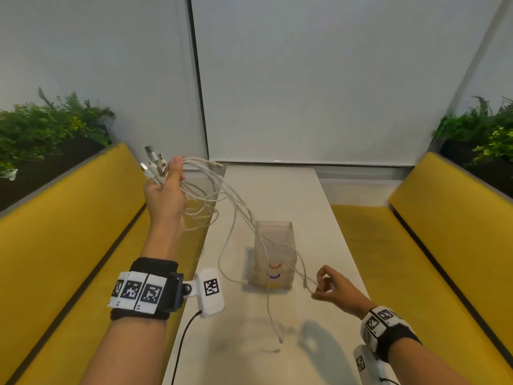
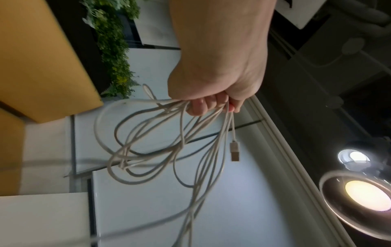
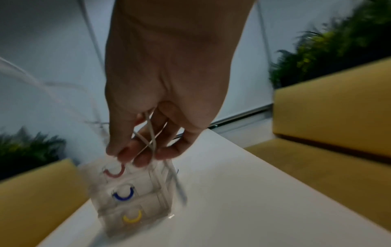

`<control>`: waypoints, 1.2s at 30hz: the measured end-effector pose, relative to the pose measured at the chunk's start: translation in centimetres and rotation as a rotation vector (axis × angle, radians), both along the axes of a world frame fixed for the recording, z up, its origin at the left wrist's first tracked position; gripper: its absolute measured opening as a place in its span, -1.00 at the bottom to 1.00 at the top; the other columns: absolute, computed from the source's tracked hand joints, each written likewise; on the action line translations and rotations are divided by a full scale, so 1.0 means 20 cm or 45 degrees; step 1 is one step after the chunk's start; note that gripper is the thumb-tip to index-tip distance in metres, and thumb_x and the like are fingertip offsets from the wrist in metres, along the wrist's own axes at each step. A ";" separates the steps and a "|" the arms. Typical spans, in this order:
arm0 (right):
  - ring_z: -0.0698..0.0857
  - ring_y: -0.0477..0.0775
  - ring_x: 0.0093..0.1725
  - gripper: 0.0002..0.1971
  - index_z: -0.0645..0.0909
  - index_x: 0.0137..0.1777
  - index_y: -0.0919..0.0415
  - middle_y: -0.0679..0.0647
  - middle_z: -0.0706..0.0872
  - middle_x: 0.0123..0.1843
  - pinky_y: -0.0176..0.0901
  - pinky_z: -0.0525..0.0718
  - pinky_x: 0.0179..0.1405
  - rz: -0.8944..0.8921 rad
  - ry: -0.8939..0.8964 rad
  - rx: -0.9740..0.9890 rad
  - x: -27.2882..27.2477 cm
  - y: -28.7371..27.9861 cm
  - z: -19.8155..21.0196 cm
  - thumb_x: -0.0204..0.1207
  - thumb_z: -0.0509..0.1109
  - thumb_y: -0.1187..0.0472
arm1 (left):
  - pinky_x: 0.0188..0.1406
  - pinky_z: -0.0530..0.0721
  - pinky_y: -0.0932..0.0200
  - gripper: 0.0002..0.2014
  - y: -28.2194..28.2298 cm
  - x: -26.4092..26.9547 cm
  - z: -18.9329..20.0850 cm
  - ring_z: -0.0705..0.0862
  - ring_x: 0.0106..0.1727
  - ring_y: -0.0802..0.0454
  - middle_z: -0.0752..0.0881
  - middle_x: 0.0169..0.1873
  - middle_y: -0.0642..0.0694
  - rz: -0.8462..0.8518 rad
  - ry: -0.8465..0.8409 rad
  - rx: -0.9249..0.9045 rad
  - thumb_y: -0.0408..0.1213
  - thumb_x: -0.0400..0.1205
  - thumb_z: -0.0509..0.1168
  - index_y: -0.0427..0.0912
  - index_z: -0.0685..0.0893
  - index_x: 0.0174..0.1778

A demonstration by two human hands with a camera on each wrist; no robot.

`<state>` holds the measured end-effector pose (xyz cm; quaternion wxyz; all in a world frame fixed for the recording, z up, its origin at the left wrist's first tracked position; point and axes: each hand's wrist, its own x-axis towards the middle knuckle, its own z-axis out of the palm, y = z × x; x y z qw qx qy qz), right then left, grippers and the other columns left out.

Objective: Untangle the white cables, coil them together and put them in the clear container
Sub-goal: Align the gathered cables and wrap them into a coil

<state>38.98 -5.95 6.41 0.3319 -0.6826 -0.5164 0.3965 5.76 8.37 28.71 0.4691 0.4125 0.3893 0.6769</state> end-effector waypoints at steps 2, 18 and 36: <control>0.78 0.15 -0.13 -0.82 0.53 0.00 0.30 0.28 0.81 -0.10 0.02 0.71 -0.09 -0.056 0.215 -0.080 0.01 -0.02 0.00 0.55 0.50 0.30 | -0.67 0.15 0.25 -0.63 0.03 -0.03 -0.01 0.21 -0.68 0.20 0.39 -0.67 0.11 -0.005 -0.017 -0.041 -0.04 0.68 0.40 -0.08 0.53 -0.41; 0.58 0.03 0.33 -0.60 0.53 0.31 0.05 0.01 0.61 0.34 -0.05 0.56 0.33 -0.627 0.211 0.688 -0.21 0.22 0.51 0.56 0.03 0.08 | -0.05 0.75 -0.01 -0.72 -0.12 0.30 -0.11 0.72 -0.23 0.09 0.75 -0.31 0.06 -0.816 1.207 0.136 0.00 0.67 0.39 -0.10 0.78 -0.24; 0.64 0.10 0.41 -0.20 0.24 0.61 0.06 0.17 0.63 0.41 0.08 0.57 0.45 0.278 0.721 0.441 -0.60 0.19 0.71 0.35 0.43 0.35 | -0.57 0.09 0.15 -0.73 -0.20 0.44 -0.16 0.08 -0.56 0.08 0.17 -0.59 -0.01 -1.327 0.055 -0.202 -0.44 0.54 0.17 -0.09 0.33 -0.44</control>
